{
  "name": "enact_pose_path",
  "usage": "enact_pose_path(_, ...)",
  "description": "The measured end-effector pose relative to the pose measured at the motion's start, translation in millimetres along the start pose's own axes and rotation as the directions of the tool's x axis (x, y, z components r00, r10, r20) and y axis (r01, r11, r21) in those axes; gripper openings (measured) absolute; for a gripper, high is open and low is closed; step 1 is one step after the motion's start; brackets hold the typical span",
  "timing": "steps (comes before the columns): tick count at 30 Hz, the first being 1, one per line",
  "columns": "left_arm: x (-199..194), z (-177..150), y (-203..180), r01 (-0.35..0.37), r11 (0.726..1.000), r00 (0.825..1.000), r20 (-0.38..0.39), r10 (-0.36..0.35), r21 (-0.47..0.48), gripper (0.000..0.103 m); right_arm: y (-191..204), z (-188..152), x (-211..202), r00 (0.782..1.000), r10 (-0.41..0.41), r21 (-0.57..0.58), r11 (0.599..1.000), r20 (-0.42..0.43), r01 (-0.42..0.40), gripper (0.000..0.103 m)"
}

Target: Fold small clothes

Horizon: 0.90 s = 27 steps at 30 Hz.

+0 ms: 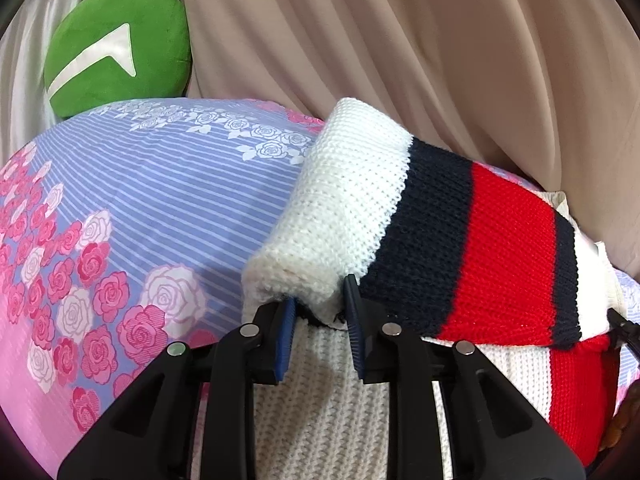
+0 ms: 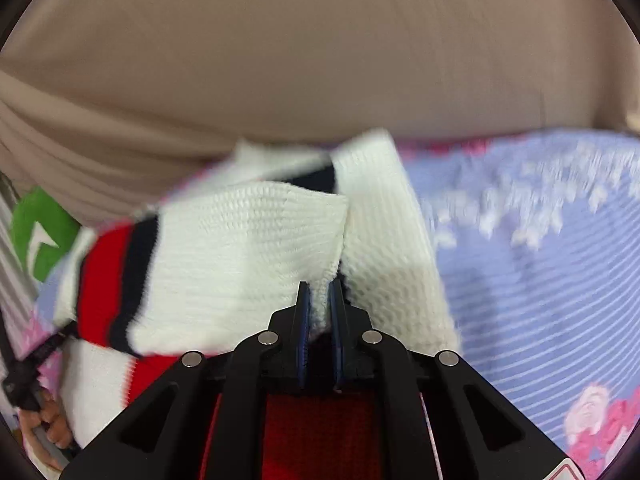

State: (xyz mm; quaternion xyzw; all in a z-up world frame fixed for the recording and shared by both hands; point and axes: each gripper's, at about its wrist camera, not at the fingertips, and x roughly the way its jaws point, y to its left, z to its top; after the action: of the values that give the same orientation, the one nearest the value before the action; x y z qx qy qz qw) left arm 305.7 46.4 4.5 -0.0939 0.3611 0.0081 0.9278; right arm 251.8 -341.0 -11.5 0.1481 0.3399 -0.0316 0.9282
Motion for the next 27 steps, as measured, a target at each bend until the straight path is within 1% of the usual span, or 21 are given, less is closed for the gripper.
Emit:
enact_pose_path(3, 1.2, 0.3, 0.5, 0.004, 1.000, 1.000, -0.005, -0.004, -0.001, 0.025, -1.8, -0.2, 3.8, 1.000, 0.013, 0.003, 1.000, 0.007, -0.013, 0.007)
enact_pose_path(4, 1.6, 0.4, 0.2, 0.006, 1.000, 1.000, -0.007, -0.006, -0.001, 0.025, -10.8, -2.9, -4.6, 1.000, 0.020, 0.009, 1.000, 0.008, -0.020, 0.008)
enact_pose_path(5, 1.4, 1.0, -0.1, 0.016, 1.000, 1.000, -0.006, -0.016, -0.002, 0.028, -14.9, -3.7, -6.2, 0.999, 0.032, 0.011, 0.999, 0.009, -0.032, 0.010)
enact_pose_path(6, 1.5, 1.2, 0.9, 0.036, 0.999, 0.999, -0.007, -0.036, -0.005, 0.033, -17.5, -4.6, -6.1, 0.999, 0.051, 0.023, 0.998, 0.017, -0.051, 0.010)
enact_pose_path(7, 1.7, 1.8, 3.1, 0.052, 0.999, 0.999, -0.007, -0.052, -0.013, 0.034, -23.9, -2.3, -14.8, 0.998, 0.062, 0.032, 0.997, 0.026, -0.063, 0.012)
enact_pose_path(8, 1.2, 1.8, 4.9, 0.061, 0.998, 0.998, -0.005, -0.061, -0.025, 0.034, -26.6, -3.9, -19.4, 0.996, 0.076, 0.043, 0.996, 0.051, -0.079, 0.014)
enact_pose_path(9, -0.1, 1.4, 8.2, 0.080, 0.996, 0.997, -0.002, -0.081, -0.038, 0.036, -32.5, -8.9, -28.4, 0.994, 0.076, 0.052, 0.995, 0.081, -0.080, 0.016)
enact_pose_path(10, -2.1, 0.6, 9.9, 0.094, 0.995, 0.995, -0.004, -0.095, -0.041, 0.036, -30.3, -11.0, -43.6, 0.992, 0.066, 0.069, 0.995, 0.109, -0.074, 0.019)
enact_pose_path(11, -8.5, -2.5, 13.8, 0.107, 0.993, 0.994, -0.004, -0.108, -0.041, 0.036, -34.5, -19.2, -56.6, 0.990, 0.073, 0.098, 0.992, 0.117, -0.085, 0.024)
enact_pose_path(13, -27.4, -14.7, 20.6, 0.111, 0.994, 0.994, -0.012, -0.111, -0.008, 0.042, -39.5, -40.2, -85.1, 0.989, 0.112, 0.118, 0.985, 0.093, -0.123, 0.030)
enact_pose_path(15, -55.0, -33.5, 30.1, 0.115, 0.993, 0.993, -0.009, -0.114, 0.033, 0.060, -40.3, -73.9, -114.5, 0.994, 0.106, 0.085, 0.990, 0.035, -0.109, 0.036)
enact_pose_path(17, -89.2, -58.4, 43.9, 0.153, 0.985, 0.988, -0.030, -0.151, 0.078, 0.068, -42.2, -106.7, -138.7, 0.995, 0.098, 0.051, 0.994, -0.011, -0.097, 0.043)
enact_pose_path(18, -101.5, -68.5, 49.2, 0.170, 0.981, 0.985, -0.046, -0.167, 0.090, 0.069, -45.1, -131.2, -154.9, 0.995, 0.093, 0.032, 0.995, -0.042, -0.091, 0.045)
enact_pose_path(19, -116.7, -81.6, 56.7, 0.194, 0.976, 0.980, -0.071, -0.188, 0.100, 0.072, -47.9, -151.5, -168.7, 0.993, 0.093, 0.030, 0.995, -0.069, -0.092, 0.048)
enact_pose_path(20, -126.6, -91.4, 61.4, 0.217, 0.971, 0.974, -0.089, -0.208, 0.103, 0.073, -48.2, -166.8, -176.0, 0.992, 0.095, 0.037, 0.995, -0.087, -0.092, 0.049)
enact_pose_path(21, -138.7, -105.7, 67.8, 0.248, 0.964, 0.965, -0.115, -0.236, 0.101, 0.074, -51.6, -189.8, -191.6, 0.990, 0.102, 0.056, 0.994, -0.102, -0.097, 0.049)
enact_pose_path(22, -147.0, -116.1, 73.1, 0.271, 0.958, 0.956, -0.141, -0.257, 0.090, 0.075, -54.5, -205.9, -201.3, 0.988, 0.121, 0.076, 0.991, -0.100, -0.114, 0.052)
enact_pose_path(24, -157.2, -134.7, 82.4, 0.325, 0.945, 0.930, -0.198, -0.311, 0.041, 0.075, -54.3, -230.4, -221.2, 0.986, 0.158, 0.108, 0.983, -0.060, -0.151, 0.057)
enact_pose_path(25, -159.5, -140.5, 83.1, 0.347, 0.938, 0.917, -0.218, -0.335, 0.016, 0.075, -52.3, -239.6, -229.4, 0.985, 0.168, 0.118, 0.980, -0.046, -0.162, 0.061)
enact_pose_path(26, -160.7, -149.9, 86.1, 0.380, 0.925, 0.893, -0.247, -0.375, -0.029, 0.075, -48.3, -246.4, -234.2, 0.981, 0.188, 0.124, 0.976, -0.044, -0.181, 0.065)
enact_pose_path(27, -160.8, -154.5, 86.7, 0.399, 0.915, 0.878, -0.262, -0.401, -0.063, 0.076, -44.6, -249.6, -234.9, 0.976, 0.212, 0.125, 0.971, -0.047, -0.205, 0.065)
